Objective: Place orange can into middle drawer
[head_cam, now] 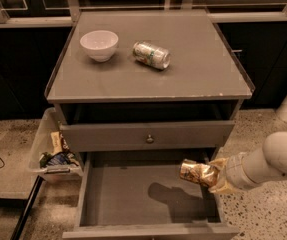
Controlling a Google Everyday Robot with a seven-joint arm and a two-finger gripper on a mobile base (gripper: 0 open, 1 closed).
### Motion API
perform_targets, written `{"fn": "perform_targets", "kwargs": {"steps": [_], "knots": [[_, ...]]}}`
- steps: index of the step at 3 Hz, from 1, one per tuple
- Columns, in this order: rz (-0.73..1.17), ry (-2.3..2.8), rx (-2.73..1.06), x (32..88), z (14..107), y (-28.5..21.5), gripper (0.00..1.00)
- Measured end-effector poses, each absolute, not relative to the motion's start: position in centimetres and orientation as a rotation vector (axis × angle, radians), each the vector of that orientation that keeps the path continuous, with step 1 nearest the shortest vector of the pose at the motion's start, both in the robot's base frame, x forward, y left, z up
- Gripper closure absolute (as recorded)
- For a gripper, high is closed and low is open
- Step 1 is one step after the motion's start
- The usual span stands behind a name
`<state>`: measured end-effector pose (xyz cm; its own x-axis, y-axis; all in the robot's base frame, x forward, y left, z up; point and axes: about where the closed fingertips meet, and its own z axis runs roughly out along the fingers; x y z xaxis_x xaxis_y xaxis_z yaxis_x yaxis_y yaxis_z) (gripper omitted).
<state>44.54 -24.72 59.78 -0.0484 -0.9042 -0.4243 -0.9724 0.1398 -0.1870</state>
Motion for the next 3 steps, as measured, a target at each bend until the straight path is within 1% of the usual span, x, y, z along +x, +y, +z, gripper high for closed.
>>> {"fn": "perform_targets", "kwargs": {"steps": [1, 3], "knots": [[0.240, 1.930, -1.806, 45.8, 55.3, -21.4, 1.00], [0.342, 1.839, -1.790, 48.4, 46.2, -16.6, 1.00]]}}
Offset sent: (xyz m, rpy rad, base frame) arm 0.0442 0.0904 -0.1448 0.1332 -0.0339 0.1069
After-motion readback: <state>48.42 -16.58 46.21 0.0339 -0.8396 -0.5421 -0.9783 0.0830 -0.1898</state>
